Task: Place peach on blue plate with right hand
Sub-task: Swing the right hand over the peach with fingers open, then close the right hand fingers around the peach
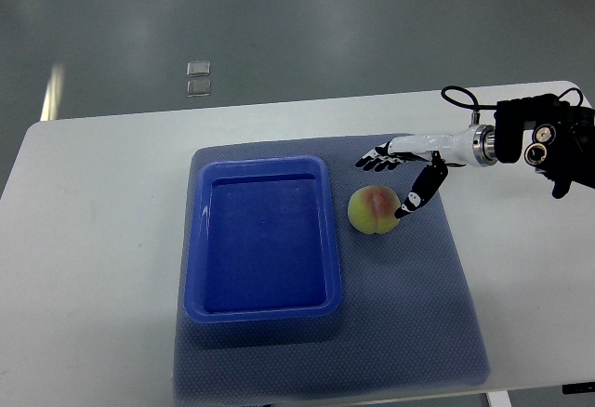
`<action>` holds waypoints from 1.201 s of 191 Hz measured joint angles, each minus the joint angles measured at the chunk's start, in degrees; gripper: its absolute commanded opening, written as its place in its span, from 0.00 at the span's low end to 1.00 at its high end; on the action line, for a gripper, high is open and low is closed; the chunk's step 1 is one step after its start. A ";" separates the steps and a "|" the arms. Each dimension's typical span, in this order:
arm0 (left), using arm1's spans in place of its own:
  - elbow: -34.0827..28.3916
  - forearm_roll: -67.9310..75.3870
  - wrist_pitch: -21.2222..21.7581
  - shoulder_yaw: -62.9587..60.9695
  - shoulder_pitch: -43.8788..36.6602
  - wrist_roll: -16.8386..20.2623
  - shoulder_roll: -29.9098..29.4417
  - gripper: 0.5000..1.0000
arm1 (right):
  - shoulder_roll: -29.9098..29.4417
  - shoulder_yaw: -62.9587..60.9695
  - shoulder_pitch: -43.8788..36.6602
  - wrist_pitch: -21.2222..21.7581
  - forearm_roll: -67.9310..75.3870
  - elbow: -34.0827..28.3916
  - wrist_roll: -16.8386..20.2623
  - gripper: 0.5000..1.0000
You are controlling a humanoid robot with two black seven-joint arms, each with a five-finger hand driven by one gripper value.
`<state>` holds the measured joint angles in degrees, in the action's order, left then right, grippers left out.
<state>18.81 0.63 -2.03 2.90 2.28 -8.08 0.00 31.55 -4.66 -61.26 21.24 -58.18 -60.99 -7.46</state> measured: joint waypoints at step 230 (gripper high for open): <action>-0.53 -0.02 0.04 0.00 0.00 0.00 0.00 1.00 | -2.96 -0.79 6.10 -7.66 -0.35 0.90 -5.65 0.27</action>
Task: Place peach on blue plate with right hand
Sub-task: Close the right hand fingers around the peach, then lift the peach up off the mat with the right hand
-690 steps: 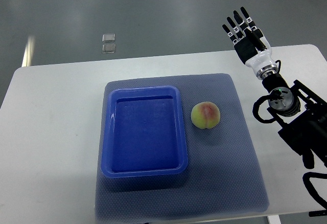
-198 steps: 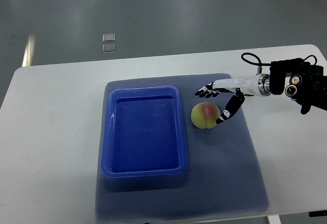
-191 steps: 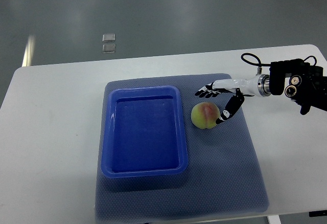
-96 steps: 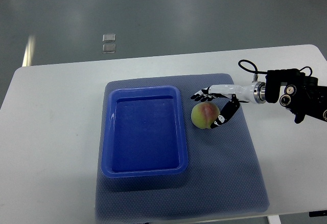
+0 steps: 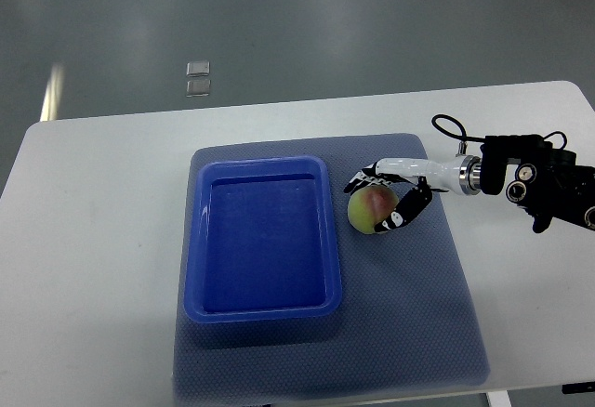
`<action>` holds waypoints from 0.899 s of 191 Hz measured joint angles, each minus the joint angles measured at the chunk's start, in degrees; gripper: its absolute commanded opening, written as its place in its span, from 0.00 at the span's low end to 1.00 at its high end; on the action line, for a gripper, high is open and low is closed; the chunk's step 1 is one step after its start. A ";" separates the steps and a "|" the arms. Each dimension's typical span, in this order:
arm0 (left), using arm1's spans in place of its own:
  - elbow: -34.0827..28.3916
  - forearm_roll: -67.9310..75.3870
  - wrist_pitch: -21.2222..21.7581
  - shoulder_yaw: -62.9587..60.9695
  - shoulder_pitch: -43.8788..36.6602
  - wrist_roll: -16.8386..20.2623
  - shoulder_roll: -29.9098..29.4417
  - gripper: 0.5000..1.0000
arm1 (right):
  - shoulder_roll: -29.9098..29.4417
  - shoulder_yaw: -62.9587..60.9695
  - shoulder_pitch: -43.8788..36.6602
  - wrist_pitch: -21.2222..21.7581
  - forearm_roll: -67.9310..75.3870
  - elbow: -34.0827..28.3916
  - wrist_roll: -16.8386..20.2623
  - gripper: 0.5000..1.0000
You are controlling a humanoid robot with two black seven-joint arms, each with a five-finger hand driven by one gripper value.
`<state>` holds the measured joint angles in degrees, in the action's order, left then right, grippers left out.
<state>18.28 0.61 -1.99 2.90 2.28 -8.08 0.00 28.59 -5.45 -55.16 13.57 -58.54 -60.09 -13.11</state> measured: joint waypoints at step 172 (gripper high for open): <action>0.47 0.03 0.03 -0.08 0.00 0.00 0.00 1.00 | 21.28 -1.95 -27.41 13.64 9.21 -13.93 -2.66 0.14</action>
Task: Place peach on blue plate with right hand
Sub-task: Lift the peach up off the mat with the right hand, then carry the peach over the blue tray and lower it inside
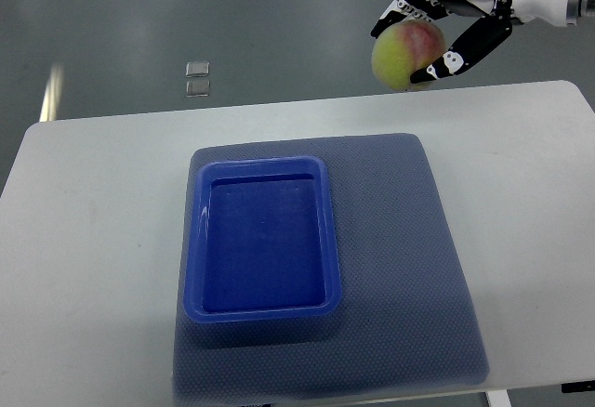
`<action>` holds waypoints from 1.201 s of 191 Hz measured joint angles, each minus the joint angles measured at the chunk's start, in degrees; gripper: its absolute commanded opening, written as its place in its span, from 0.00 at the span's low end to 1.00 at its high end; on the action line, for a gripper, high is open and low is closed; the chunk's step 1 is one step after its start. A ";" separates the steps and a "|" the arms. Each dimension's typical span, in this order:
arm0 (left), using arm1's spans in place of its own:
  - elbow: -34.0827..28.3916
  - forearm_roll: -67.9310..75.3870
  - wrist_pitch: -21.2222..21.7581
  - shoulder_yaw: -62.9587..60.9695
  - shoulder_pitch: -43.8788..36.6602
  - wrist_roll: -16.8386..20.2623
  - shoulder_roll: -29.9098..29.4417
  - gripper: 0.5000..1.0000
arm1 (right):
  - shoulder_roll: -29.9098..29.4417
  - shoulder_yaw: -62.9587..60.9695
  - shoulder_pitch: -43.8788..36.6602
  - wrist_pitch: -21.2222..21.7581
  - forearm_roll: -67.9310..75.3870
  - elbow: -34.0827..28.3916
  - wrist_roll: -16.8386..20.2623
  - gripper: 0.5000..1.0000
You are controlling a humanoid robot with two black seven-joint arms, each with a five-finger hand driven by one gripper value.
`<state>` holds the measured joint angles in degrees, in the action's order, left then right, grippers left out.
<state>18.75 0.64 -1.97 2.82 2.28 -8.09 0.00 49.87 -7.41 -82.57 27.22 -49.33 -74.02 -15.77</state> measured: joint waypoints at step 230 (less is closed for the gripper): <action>-0.96 -0.29 0.04 0.08 0.00 0.00 0.00 1.00 | -49.88 7.17 18.05 -8.64 -10.03 35.01 0.05 0.33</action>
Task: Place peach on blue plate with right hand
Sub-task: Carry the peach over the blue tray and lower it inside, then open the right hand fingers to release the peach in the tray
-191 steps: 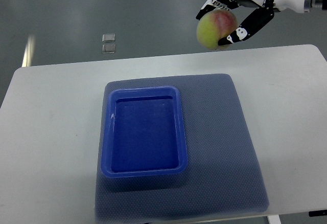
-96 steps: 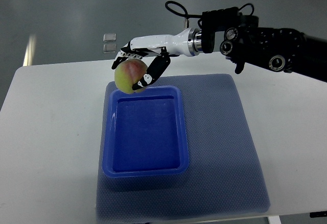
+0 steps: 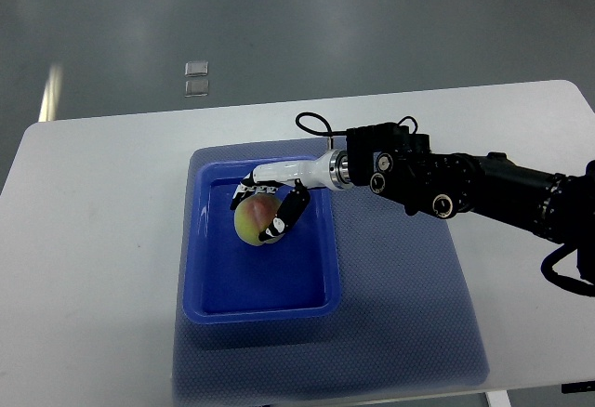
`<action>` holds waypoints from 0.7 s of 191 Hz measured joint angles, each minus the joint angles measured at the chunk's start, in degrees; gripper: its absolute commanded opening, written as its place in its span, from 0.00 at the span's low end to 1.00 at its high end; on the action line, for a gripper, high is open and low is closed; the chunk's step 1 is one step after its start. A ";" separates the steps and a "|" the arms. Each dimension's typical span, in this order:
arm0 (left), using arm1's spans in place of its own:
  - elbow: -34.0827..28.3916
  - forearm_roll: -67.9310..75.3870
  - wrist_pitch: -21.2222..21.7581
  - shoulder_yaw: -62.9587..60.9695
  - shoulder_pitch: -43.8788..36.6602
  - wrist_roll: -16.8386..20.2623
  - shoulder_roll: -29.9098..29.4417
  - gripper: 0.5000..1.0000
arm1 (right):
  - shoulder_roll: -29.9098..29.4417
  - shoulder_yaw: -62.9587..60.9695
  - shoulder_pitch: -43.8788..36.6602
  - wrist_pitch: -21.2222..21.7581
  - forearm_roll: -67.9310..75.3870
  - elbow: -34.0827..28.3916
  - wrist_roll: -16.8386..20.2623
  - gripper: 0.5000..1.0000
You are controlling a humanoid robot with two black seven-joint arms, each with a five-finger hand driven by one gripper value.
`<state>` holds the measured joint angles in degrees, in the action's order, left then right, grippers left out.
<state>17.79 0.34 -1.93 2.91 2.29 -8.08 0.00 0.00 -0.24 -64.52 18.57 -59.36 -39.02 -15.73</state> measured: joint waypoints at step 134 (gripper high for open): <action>-0.04 0.00 0.00 -0.01 0.00 0.00 0.00 1.00 | 0.00 -6.68 -3.78 3.72 0.85 -1.07 -0.11 0.86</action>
<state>17.75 0.35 -1.93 2.90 2.29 -8.08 0.00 0.00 -6.92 -68.30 22.30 -58.51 -40.09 -15.83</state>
